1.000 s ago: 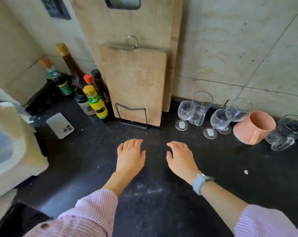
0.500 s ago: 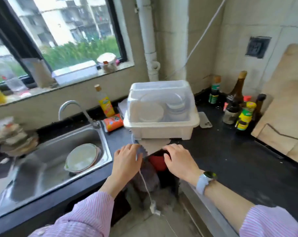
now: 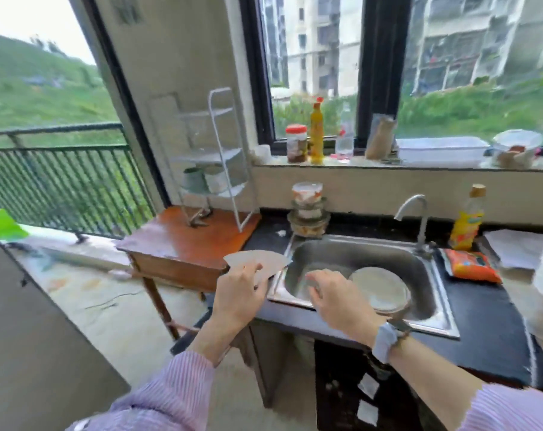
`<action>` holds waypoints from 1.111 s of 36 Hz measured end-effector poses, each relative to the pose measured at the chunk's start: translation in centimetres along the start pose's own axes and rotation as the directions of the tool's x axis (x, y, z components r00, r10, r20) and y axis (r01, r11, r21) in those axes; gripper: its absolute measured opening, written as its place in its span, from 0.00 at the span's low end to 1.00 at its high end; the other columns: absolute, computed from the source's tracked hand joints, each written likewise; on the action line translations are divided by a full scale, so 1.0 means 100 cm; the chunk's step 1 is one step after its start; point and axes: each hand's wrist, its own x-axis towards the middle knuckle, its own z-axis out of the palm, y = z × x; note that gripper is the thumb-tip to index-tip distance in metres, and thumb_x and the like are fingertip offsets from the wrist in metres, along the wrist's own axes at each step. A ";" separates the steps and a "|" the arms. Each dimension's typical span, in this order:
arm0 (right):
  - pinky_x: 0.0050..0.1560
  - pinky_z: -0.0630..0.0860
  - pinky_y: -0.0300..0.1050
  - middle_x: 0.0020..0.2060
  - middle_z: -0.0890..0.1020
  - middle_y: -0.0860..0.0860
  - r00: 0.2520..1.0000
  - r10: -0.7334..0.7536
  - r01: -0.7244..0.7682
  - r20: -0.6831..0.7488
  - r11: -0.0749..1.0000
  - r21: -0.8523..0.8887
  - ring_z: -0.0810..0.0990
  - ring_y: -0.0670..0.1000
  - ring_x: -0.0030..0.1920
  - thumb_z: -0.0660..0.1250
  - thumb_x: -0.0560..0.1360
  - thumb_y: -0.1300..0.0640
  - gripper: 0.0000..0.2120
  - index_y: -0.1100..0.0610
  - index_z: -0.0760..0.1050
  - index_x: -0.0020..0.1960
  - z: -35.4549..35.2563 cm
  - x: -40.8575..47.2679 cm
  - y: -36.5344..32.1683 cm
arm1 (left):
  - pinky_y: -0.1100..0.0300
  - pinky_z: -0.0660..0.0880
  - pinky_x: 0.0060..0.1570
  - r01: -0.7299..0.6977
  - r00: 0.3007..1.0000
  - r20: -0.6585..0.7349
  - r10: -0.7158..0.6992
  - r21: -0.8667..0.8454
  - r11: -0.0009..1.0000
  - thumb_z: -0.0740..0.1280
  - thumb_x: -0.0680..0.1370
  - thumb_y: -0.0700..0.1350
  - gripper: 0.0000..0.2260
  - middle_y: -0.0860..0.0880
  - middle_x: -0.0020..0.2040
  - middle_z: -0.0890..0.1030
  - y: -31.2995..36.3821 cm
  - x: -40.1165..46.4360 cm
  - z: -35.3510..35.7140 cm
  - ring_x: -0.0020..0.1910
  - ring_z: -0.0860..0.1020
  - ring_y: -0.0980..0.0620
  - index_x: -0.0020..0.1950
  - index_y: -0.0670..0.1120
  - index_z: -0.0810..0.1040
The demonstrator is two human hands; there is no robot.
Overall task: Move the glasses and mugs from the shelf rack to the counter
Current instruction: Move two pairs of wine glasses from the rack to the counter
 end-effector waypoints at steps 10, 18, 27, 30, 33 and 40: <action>0.63 0.68 0.50 0.61 0.77 0.53 0.981 -0.182 0.175 0.068 0.979 0.100 0.72 0.55 0.62 0.55 0.78 0.53 0.16 0.54 0.70 0.64 0.059 0.150 -0.082 | 0.50 0.72 0.58 0.201 0.969 -0.143 -0.200 -0.006 0.980 0.63 0.77 0.46 0.14 0.44 0.58 0.78 -0.126 0.076 -0.050 0.57 0.76 0.44 0.60 0.43 0.75; 0.63 0.70 0.50 0.59 0.78 0.52 0.960 -0.280 0.275 0.009 0.949 0.153 0.74 0.54 0.60 0.56 0.78 0.53 0.16 0.55 0.71 0.64 0.078 0.302 -0.120 | 0.48 0.74 0.58 0.248 0.942 -0.217 -0.254 -0.054 0.967 0.62 0.78 0.47 0.13 0.45 0.57 0.79 -0.198 0.198 -0.082 0.56 0.77 0.46 0.60 0.45 0.74; 0.59 0.70 0.44 0.62 0.75 0.54 0.966 -0.257 0.256 -0.030 0.929 0.269 0.74 0.53 0.60 0.57 0.78 0.54 0.18 0.56 0.67 0.66 0.100 0.427 -0.149 | 0.62 0.69 0.51 0.249 0.920 -0.258 -0.295 -0.197 0.948 0.63 0.77 0.44 0.13 0.44 0.55 0.79 -0.264 0.305 -0.091 0.51 0.75 0.51 0.61 0.42 0.74; 0.59 0.67 0.39 0.65 0.73 0.54 0.969 -0.245 0.242 -0.028 0.920 0.310 0.73 0.52 0.63 0.56 0.78 0.55 0.19 0.57 0.65 0.68 0.115 0.457 -0.154 | 0.60 0.71 0.52 0.245 0.920 -0.250 -0.303 -0.236 0.940 0.63 0.77 0.45 0.13 0.44 0.55 0.78 -0.284 0.336 -0.082 0.52 0.75 0.50 0.61 0.42 0.73; 0.62 0.65 0.40 0.67 0.71 0.54 0.970 -0.237 0.238 -0.046 0.911 0.338 0.71 0.51 0.66 0.56 0.79 0.55 0.20 0.56 0.63 0.70 0.127 0.486 -0.157 | 0.52 0.74 0.57 0.240 0.923 -0.229 -0.308 -0.280 0.929 0.64 0.77 0.45 0.15 0.44 0.57 0.78 -0.306 0.370 -0.070 0.55 0.76 0.47 0.63 0.43 0.72; 0.62 0.63 0.40 0.67 0.70 0.54 0.984 -0.124 0.164 -0.130 0.915 0.368 0.68 0.52 0.66 0.56 0.78 0.56 0.21 0.57 0.61 0.71 0.154 0.564 -0.167 | 0.61 0.69 0.56 0.165 0.945 -0.187 -0.267 -0.433 0.886 0.64 0.77 0.45 0.18 0.44 0.62 0.76 -0.359 0.462 -0.041 0.58 0.75 0.50 0.66 0.43 0.69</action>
